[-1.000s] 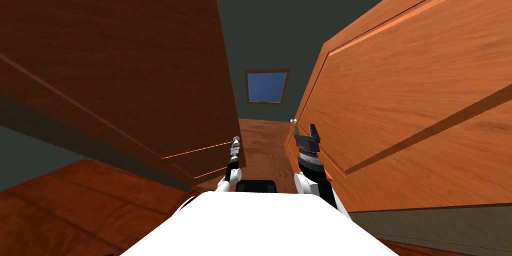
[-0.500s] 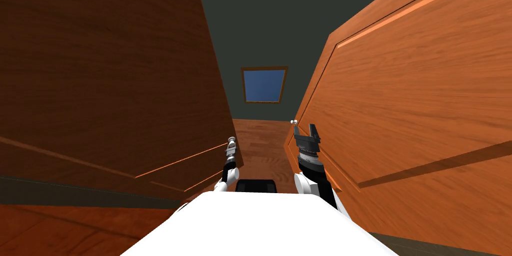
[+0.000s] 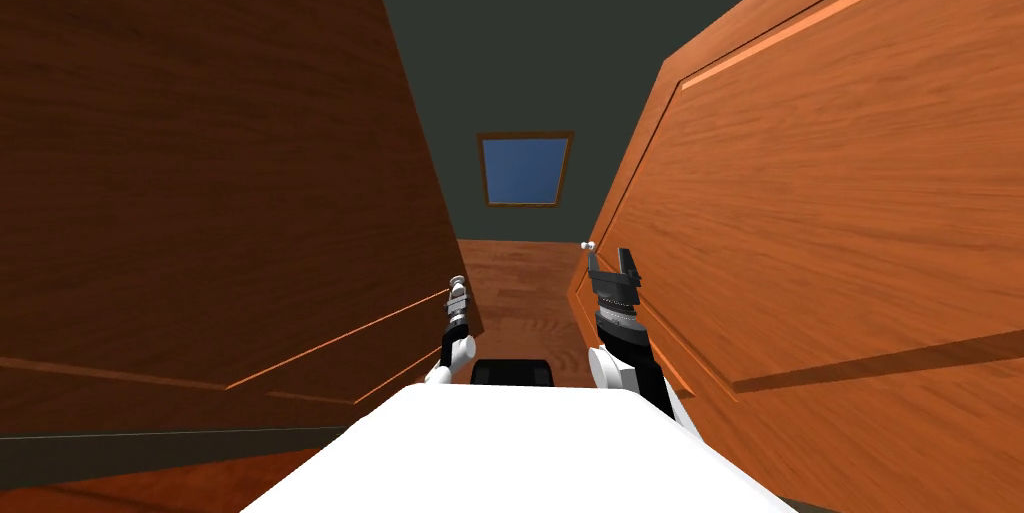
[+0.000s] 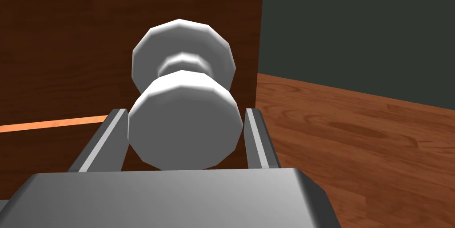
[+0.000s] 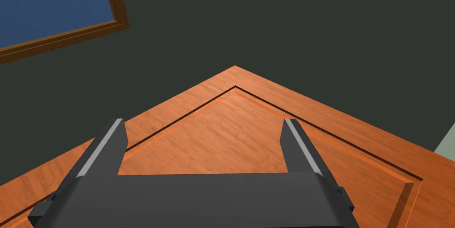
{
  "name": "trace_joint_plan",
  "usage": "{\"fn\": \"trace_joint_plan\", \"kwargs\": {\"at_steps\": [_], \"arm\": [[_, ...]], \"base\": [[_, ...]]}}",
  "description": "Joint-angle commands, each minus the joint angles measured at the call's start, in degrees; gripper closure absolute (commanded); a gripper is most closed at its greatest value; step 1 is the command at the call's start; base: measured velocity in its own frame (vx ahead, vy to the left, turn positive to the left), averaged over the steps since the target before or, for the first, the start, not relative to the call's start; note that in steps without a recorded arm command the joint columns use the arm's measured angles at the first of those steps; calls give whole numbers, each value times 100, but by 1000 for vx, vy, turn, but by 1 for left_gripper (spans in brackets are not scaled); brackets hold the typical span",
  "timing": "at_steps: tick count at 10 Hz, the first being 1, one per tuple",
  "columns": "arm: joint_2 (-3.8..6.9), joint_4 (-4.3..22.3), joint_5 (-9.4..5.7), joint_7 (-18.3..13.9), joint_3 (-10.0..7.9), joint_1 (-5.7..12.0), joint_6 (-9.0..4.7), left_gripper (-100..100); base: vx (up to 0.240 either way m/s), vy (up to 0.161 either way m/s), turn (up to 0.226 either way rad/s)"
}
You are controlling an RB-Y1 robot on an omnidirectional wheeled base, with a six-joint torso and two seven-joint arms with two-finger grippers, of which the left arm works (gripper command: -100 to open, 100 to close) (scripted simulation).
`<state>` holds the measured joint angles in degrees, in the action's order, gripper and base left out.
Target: Push the door open
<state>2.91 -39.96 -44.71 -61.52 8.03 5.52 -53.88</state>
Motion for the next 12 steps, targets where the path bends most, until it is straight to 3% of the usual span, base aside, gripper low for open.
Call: {"fn": "trace_joint_plan", "kwargs": {"at_steps": [1, 12], "arm": [[89, -8, -106, 28, -179, -38, -107, 100], [67, -438, -543, 388, -807, -372, -234, 100]], "base": [[93, 13, -83], [92, 16, -52]]}}
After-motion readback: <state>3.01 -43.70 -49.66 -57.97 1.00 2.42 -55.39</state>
